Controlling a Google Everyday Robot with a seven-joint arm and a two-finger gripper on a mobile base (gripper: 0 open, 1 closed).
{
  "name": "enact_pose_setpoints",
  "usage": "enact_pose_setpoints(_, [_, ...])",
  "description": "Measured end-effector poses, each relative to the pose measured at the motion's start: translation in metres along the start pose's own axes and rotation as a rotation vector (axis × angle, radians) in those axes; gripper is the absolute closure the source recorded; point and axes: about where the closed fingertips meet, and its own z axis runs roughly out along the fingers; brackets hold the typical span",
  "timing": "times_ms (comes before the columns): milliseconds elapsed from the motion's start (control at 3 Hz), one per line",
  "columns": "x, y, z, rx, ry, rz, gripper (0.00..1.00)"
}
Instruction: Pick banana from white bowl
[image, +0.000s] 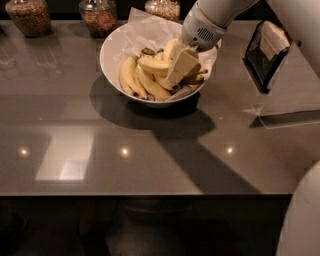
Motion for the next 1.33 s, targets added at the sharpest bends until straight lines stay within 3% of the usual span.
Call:
enact_pose_setpoints(667, [0.001,0.004,-0.005,-0.003,0.008,-0.002,0.9])
enact_pose_setpoints(1000, [0.004,0.013,-0.017,0.0,0.006,-0.01,1.0])
enact_pose_setpoints(1333, [0.006,0.027,-0.037,0.015,-0.024,-0.033,1.0])
